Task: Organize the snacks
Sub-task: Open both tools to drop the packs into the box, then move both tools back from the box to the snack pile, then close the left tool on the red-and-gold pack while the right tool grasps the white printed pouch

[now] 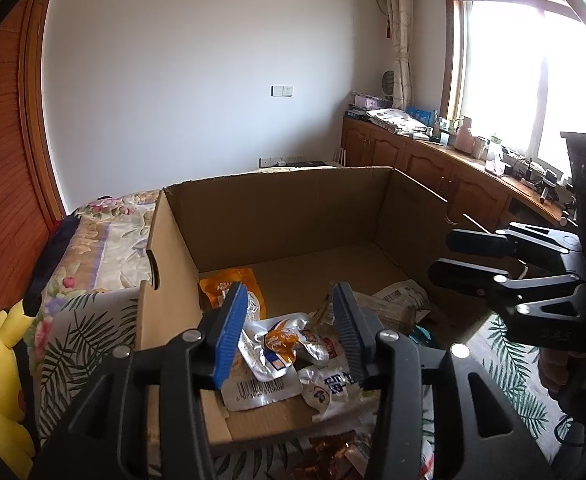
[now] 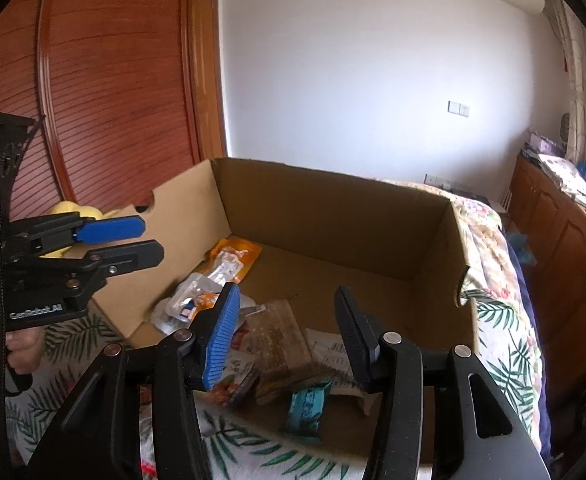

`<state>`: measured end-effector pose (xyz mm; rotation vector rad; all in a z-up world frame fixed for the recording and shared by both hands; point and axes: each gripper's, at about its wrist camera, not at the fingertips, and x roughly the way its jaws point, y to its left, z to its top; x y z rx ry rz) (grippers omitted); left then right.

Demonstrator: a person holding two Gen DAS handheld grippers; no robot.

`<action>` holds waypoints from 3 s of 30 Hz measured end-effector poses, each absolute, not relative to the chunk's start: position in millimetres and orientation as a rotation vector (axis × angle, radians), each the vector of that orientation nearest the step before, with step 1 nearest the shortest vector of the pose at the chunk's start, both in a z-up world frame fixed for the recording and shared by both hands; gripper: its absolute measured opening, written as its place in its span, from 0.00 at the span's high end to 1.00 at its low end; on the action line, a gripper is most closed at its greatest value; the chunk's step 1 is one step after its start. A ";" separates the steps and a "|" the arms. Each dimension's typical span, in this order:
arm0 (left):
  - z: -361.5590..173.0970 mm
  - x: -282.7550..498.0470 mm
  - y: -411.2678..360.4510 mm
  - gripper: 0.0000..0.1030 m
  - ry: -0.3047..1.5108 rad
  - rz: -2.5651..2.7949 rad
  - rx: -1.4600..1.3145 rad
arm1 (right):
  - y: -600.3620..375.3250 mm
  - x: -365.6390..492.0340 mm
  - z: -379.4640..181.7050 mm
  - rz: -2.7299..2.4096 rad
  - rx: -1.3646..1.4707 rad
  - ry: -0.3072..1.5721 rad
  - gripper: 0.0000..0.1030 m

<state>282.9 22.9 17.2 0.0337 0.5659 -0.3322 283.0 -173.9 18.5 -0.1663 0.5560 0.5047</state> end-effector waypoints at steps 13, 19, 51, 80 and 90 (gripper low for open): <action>29.5 229.9 27.3 0.31 0.549 -0.355 0.044 | -180.2 219.1 31.1 0.502 -0.168 0.527 0.51; 10.4 210.4 33.0 0.30 0.605 -0.345 0.054 | -184.6 201.8 18.2 0.498 -0.154 0.558 0.51; -66.6 174.8 19.4 0.27 0.808 -0.419 0.115 | -168.6 178.3 -59.4 0.555 -0.124 0.744 0.50; -68.5 166.4 -13.9 0.20 0.868 -0.530 0.369 | -172.5 178.6 -68.3 0.559 -0.103 0.754 0.50; -76.4 172.2 -19.3 0.18 0.906 -0.530 0.392 | -171.4 177.1 -67.6 0.562 -0.103 0.752 0.50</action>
